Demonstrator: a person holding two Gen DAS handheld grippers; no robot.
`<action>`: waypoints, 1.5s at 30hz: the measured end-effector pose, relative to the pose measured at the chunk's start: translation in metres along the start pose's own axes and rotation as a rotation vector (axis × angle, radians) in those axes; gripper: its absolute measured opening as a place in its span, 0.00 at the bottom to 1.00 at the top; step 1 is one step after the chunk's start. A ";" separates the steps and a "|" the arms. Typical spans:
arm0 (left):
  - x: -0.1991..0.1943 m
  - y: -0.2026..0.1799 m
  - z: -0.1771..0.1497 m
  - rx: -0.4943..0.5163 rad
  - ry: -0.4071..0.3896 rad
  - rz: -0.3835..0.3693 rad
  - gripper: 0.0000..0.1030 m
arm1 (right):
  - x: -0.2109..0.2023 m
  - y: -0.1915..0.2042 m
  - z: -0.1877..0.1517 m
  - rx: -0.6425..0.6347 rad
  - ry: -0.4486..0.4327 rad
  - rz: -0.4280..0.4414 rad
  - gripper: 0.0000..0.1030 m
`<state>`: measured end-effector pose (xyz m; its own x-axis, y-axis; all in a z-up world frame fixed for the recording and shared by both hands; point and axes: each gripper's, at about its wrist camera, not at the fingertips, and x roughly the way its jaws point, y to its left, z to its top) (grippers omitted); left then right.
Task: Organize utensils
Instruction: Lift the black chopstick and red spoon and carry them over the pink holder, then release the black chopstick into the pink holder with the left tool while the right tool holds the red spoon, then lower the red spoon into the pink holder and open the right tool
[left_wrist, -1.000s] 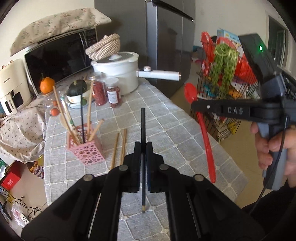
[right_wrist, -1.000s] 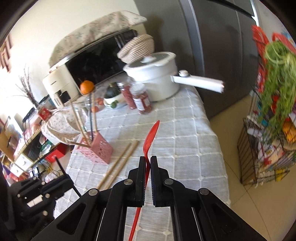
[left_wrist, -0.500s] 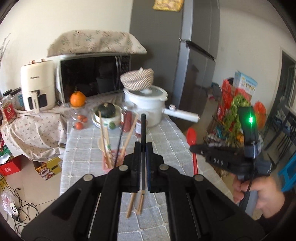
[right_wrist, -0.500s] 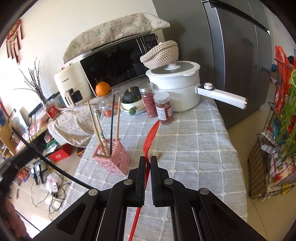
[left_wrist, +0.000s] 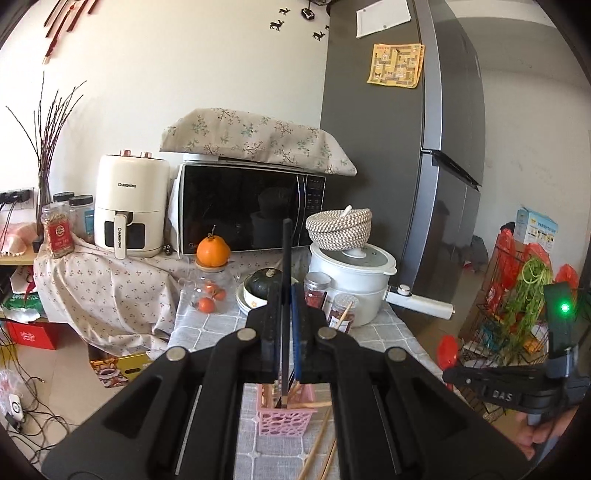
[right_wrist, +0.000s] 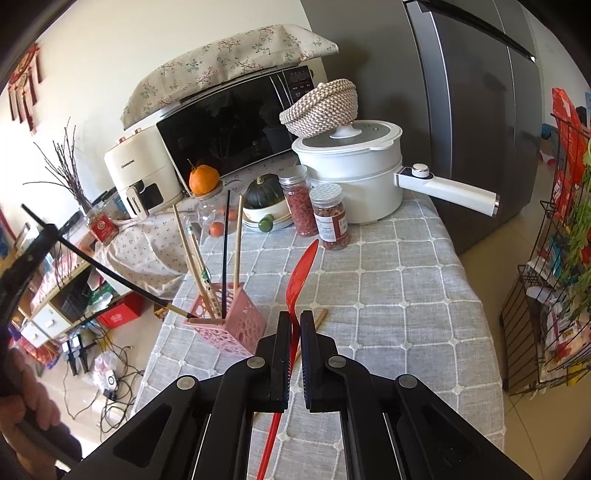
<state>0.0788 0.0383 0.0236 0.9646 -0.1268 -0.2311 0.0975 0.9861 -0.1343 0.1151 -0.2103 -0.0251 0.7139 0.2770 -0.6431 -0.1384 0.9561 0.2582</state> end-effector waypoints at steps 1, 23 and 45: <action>0.006 -0.001 -0.002 0.008 0.002 0.008 0.06 | 0.000 0.000 0.000 0.002 0.001 0.000 0.05; 0.067 -0.005 -0.035 -0.017 0.186 0.026 0.06 | 0.011 -0.001 -0.003 -0.008 0.011 0.004 0.05; 0.025 0.060 -0.042 -0.127 0.416 0.156 0.61 | -0.028 0.087 0.028 -0.096 -0.335 0.069 0.05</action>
<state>0.0986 0.0898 -0.0303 0.7823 -0.0354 -0.6219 -0.0971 0.9792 -0.1779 0.1022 -0.1370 0.0351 0.8839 0.3098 -0.3504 -0.2469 0.9453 0.2132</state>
